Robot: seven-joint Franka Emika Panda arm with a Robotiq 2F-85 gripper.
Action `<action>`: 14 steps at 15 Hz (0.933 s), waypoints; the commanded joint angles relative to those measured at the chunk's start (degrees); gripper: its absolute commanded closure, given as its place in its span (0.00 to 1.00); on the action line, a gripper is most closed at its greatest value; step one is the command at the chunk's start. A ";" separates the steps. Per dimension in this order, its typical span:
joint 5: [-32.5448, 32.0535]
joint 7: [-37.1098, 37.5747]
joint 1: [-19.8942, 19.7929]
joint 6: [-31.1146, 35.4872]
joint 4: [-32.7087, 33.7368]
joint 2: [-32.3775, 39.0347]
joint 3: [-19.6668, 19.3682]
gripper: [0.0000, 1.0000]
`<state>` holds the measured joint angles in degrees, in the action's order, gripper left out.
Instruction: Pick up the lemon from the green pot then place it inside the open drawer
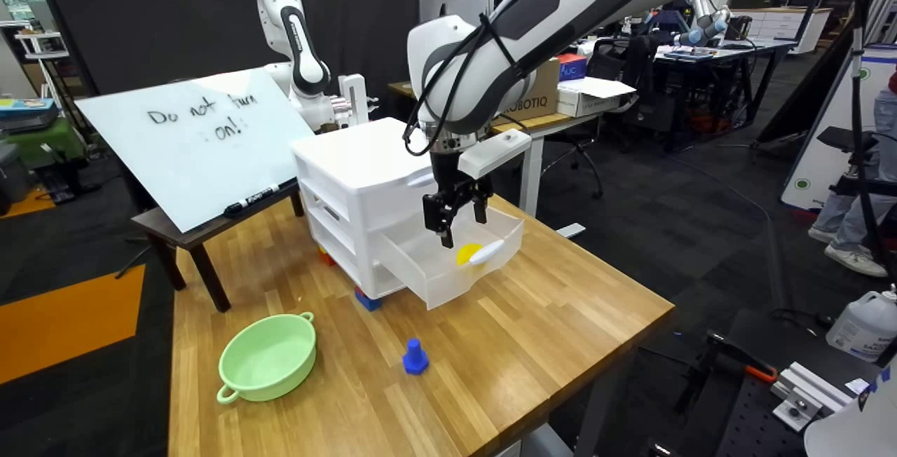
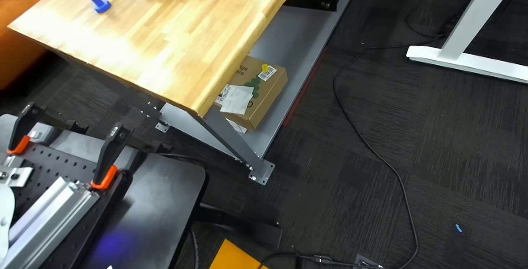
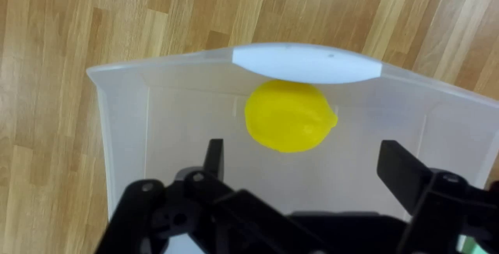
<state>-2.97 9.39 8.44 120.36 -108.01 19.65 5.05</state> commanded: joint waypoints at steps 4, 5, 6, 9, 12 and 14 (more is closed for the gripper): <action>-9.40 7.23 5.60 -3.66 -5.13 -8.19 0.83 0.00; -10.85 8.83 6.47 -3.73 -6.56 -10.03 1.47 0.00; -12.03 10.58 7.31 -3.42 -8.20 -11.96 2.17 0.00; -13.73 15.98 8.98 -0.64 -14.31 -17.42 4.96 0.00; -12.98 20.20 9.79 3.72 -20.80 -21.08 8.02 0.00; -13.06 23.85 10.29 8.76 -25.38 -22.51 9.90 0.00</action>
<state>-15.25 29.42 19.00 121.97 -127.01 0.31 13.16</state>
